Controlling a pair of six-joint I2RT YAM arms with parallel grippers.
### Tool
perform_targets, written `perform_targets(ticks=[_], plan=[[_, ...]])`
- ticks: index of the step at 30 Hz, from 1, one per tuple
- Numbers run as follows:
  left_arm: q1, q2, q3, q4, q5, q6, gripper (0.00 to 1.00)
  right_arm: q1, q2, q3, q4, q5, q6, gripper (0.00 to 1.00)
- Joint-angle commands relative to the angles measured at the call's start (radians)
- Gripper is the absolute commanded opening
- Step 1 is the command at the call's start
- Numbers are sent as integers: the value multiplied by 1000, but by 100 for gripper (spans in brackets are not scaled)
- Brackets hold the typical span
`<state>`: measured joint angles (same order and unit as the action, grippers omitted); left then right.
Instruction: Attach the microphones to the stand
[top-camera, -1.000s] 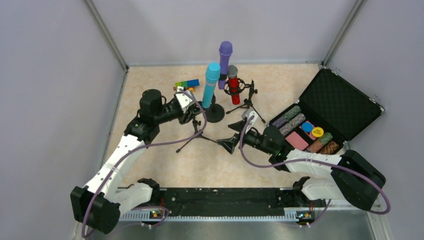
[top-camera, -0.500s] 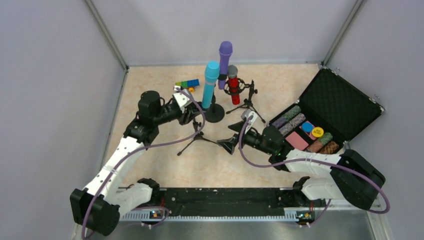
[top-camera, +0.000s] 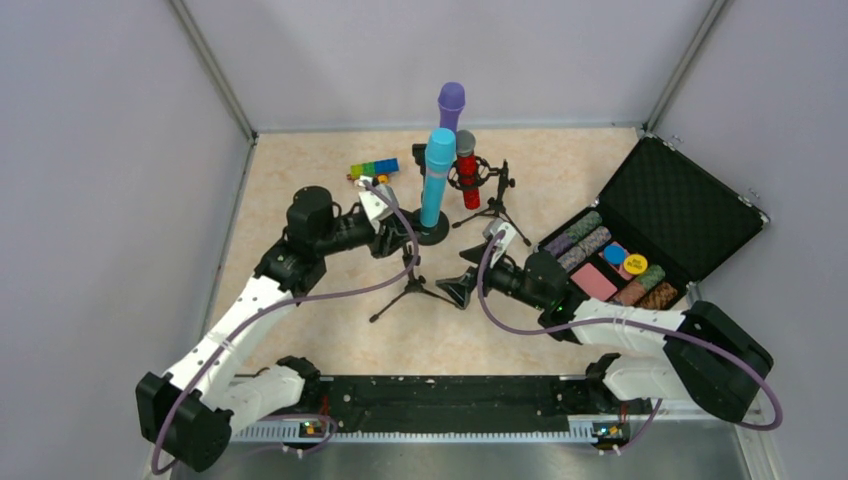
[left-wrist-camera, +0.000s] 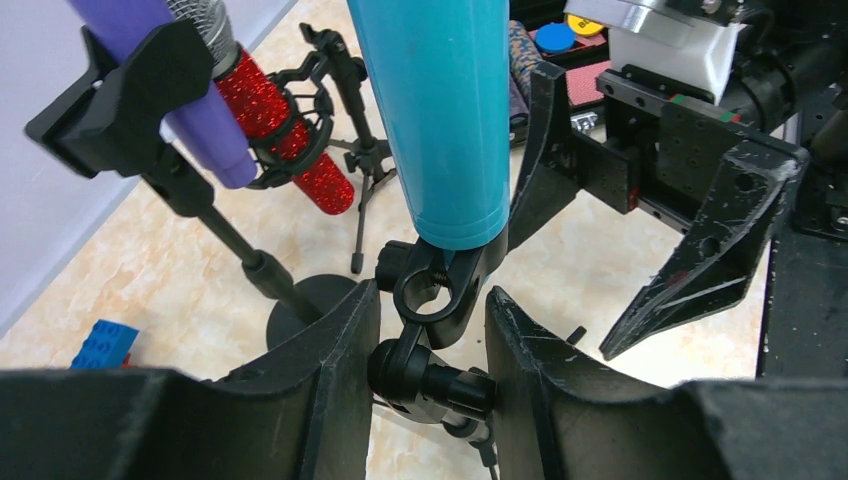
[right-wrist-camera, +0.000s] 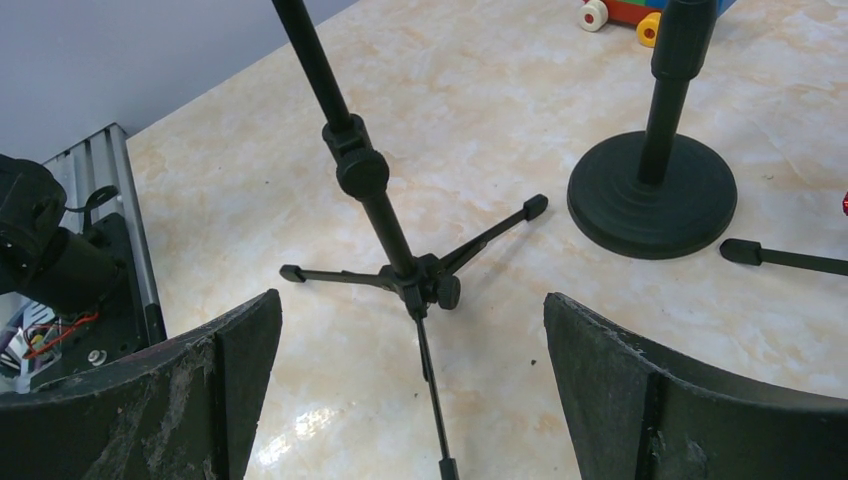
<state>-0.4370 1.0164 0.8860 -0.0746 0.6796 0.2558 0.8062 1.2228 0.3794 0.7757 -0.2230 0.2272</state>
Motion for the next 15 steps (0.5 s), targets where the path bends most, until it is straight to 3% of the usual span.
perform_targets(ticks=[1, 15], plan=[[-46, -27, 46, 82, -30, -3, 0, -15, -37, 16, 15, 12, -17, 99], [-122, -17, -21, 48, -95, -1, 0, -19, -63, -14, 23, 9, -7, 99]])
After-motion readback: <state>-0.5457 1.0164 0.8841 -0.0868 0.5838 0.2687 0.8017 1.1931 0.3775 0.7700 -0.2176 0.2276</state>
